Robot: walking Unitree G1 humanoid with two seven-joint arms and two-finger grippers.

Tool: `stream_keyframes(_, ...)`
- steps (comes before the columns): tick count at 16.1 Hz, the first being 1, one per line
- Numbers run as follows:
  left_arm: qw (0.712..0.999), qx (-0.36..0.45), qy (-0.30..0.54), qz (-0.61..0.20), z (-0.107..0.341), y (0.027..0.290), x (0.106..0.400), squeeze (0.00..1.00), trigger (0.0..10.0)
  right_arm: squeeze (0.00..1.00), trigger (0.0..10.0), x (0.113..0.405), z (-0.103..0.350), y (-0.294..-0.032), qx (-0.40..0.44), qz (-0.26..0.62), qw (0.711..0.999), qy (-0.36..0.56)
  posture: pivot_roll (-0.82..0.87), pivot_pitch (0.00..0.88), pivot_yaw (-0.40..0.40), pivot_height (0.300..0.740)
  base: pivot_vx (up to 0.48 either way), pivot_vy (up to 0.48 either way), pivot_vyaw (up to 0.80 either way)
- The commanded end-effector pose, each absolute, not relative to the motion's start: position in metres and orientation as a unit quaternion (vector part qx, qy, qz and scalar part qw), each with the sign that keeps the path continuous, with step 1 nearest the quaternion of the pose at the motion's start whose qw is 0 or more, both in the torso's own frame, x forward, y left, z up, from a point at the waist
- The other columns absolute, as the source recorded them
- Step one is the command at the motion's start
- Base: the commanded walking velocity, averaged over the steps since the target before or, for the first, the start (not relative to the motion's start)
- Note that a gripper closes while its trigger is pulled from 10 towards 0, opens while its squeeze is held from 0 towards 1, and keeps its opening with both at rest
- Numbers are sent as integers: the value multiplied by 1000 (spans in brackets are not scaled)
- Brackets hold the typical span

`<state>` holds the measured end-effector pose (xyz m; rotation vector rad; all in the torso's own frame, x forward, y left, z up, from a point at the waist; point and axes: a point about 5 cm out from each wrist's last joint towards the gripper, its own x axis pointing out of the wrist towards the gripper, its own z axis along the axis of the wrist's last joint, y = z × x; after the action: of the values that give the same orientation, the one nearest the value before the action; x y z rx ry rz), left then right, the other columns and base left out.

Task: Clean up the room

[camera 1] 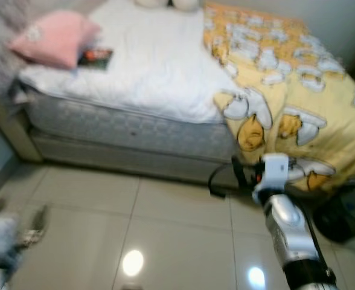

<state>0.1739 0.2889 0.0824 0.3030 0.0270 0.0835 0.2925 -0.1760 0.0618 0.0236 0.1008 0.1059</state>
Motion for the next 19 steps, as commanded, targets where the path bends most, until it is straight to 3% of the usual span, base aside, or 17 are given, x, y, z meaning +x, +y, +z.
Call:
stream_keyframes(1, 987, 153, -48, -7, 107, 261, 197, 0, 10000, 0, 10000, 288, 62, -180, 7, 49, 998, 45, 129, 11, -45, 740, 0, 0, 0)
stream_keyframes(2, 988, 129, -84, -7, 124, 244, 222, 0, 10000, 0, 10000, 287, 63, -176, 12, 50, 998, 41, 116, 4, -40, 740, 0, 0, 0)
stream_keyframes(4, 996, 76, -26, -42, 115, 209, 262, 0, 10000, 0, 10000, 289, 67, -169, 23, 46, 998, 26, 94, 0, -28, 740, 0, 0, 0)
stream_keyframes(7, 994, -57, -31, -91, 120, 160, 281, 0, 10000, 0, 10000, 290, 88, -168, 18, 26, 999, -24, 28, 0, 7, 740, 0, 0, 0)
stream_keyframes(11, 994, -43, -24, -98, 123, 155, 285, 0, 10000, 0, 10000, 288, 91, -165, 34, 10, 999, -28, -33, 0, 41, 740, 0, 0, 0)
stream_keyframes(12, 991, -73, -30, -103, 125, 154, 285, 0, 10000, 0, 10000, 288, 93, -162, 32, 15, 999, -30, -39, 0, 44, 740, 439, 0, 0)
stream_keyframes(19, 993, -75, -15, -88, 121, 153, 291, 0, 10000, 0, 10000, 293, 96, -162, 28, 13, 999, -30, -37, 0, 43, 740, 480, 0, 0)
